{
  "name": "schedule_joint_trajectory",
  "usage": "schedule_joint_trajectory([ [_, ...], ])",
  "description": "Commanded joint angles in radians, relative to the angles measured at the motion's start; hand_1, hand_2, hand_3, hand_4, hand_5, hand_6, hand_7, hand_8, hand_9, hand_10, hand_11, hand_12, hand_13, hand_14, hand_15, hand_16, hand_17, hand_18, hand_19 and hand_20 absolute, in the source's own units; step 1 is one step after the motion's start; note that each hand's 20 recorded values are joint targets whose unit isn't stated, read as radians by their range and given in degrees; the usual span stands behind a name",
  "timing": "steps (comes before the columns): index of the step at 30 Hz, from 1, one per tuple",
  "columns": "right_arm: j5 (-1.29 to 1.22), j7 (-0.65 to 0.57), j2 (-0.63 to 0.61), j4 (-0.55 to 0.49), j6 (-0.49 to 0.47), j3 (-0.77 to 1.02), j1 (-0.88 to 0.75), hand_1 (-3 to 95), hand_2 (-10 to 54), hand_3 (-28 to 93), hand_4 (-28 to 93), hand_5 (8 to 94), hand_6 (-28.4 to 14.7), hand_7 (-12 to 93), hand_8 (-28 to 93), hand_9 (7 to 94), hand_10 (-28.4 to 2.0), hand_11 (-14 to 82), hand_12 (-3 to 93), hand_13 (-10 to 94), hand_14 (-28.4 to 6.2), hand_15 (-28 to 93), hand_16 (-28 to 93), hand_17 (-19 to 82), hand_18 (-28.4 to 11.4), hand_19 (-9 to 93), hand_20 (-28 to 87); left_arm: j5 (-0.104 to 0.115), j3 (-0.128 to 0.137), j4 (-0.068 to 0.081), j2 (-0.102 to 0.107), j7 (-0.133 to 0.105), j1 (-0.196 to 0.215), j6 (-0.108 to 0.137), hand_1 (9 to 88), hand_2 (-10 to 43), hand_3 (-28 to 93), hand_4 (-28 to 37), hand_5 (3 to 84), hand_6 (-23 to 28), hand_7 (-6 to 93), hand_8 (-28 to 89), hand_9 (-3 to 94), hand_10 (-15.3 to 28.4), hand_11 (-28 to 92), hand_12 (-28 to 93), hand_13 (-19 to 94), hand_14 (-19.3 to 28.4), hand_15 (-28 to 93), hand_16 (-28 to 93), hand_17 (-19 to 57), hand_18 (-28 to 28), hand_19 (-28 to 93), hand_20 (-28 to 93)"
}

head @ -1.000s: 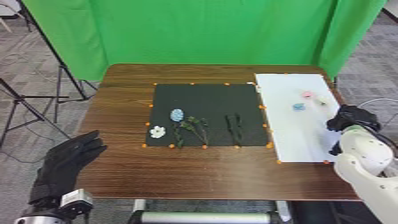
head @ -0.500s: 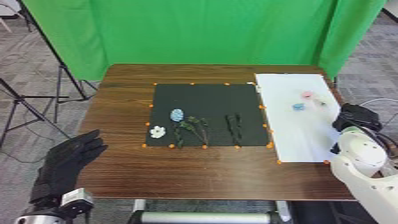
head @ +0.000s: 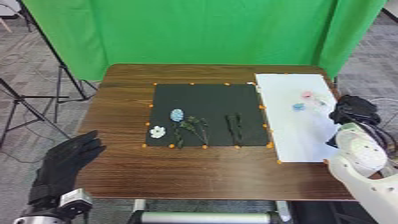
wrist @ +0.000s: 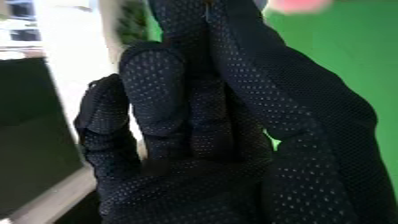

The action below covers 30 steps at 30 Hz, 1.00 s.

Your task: Arrange flowers

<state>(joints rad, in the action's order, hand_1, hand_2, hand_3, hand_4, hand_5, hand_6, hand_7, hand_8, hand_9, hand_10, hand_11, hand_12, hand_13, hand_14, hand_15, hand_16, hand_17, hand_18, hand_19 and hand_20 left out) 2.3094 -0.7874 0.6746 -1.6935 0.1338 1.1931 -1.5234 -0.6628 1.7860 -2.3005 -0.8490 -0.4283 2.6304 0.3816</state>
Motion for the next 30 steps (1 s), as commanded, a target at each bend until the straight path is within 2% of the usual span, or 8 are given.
schedule_joint_trajectory([
  [1, -0.046, 0.119, 0.011, -0.144, 0.06, -0.154, 0.17, 57.0, -9.5, 77, -28, 79.2, -0.4, 27, 3, 90.5, -7.3, 16.2, 39.3, 70, -5.3, 66, 35, 30, -25.8, 88, 41, -0.009, 0.022, -0.013, -0.014, 0.013, 0.03, -0.007, 27.3, 6.3, 83, -13.4, 46.4, 14.1, 14.6, -9, 38.9, 22.2, 37, 9, 28, 28.4, 60, -13, -9.8, 21.3, 56, 12],
  [7, -0.093, 0.197, 0.122, -0.18, 0.033, -0.351, 0.339, 57.1, -9.5, 77, -28, 79.2, -0.5, 27, 3, 90.4, -7.2, 16.3, 39.5, 70, -5.3, 66, 35, 30, -25.6, 88, 41, -0.009, 0.028, -0.014, -0.01, 0.015, 0.028, -0.007, 27.2, 6.2, 83, -13.4, 46.4, 14.2, 14.5, -9, 38.9, 22.2, 37, 9, 28, 28.4, 60, -13, -9.8, 21.2, 57, 12],
  [14, -0.088, 0.252, 0.289, -0.165, -0.012, -0.486, 0.386, 57.0, -9.5, 77, -28, 79.2, -0.5, 27, 3, 90.3, -7.2, 16.3, 39.8, 70, -5.2, 66, 36, 29, -25.4, 88, 41, -0.01, 0.038, -0.016, -0.007, 0.019, 0.035, -0.006, 27.2, 6.3, 83, -13.4, 46.5, 14.2, 14.5, -9, 38.8, 22.2, 37, 9, 28, 28.4, 60, -13, -9.8, 21.2, 57, 12],
  [19, -0.055, 0.276, 0.376, -0.136, -0.036, -0.547, 0.381, 56.9, -9.5, 77, -28, 79.1, -0.4, 27, 3, 90.3, -7.2, 16.4, 39.8, 70, -5.2, 66, 36, 29, -25.3, 87, 41, -0.013, 0.058, -0.016, -0.015, 0.034, 0.041, -0.014, 27.2, 6.2, 83, -13.5, 46.4, 14.1, 14.6, -9, 38.9, 22.3, 37, 9, 28, 28.4, 60, -13, -9.8, 21.2, 57, 12],
  [25, -0.016, 0.282, 0.455, -0.079, -0.061, -0.591, 0.374, 56.8, -9.5, 77, -28, 79.1, -0.3, 27, 3, 90.2, -7.2, 16.4, 40.0, 70, -5.4, 66, 36, 28, -25.0, 87, 41, -0.022, 0.069, -0.011, -0.021, 0.058, 0.022, -0.029, 27.2, 6.2, 83, -13.5, 46.4, 14.1, 14.6, -9, 38.9, 22.3, 37, 9, 28, 28.4, 60, -13, -9.8, 21.2, 57, 12],
  [30, 0.004, 0.272, 0.501, -0.027, -0.066, -0.609, 0.391, 56.7, -9.5, 77, -28, 79.0, -0.2, 28, 3, 90.1, -7.2, 16.5, 39.9, 69, -5.4, 66, 36, 28, -24.9, 87, 42, -0.031, 0.059, -0.004, -0.018, 0.078, -0.008, -0.043, 27.2, 6.3, 83, -13.5, 46.5, 14.2, 14.5, -9, 38.9, 22.3, 37, 9, 28, 28.4, 60, -13, -9.8, 21.2, 57, 12],
])
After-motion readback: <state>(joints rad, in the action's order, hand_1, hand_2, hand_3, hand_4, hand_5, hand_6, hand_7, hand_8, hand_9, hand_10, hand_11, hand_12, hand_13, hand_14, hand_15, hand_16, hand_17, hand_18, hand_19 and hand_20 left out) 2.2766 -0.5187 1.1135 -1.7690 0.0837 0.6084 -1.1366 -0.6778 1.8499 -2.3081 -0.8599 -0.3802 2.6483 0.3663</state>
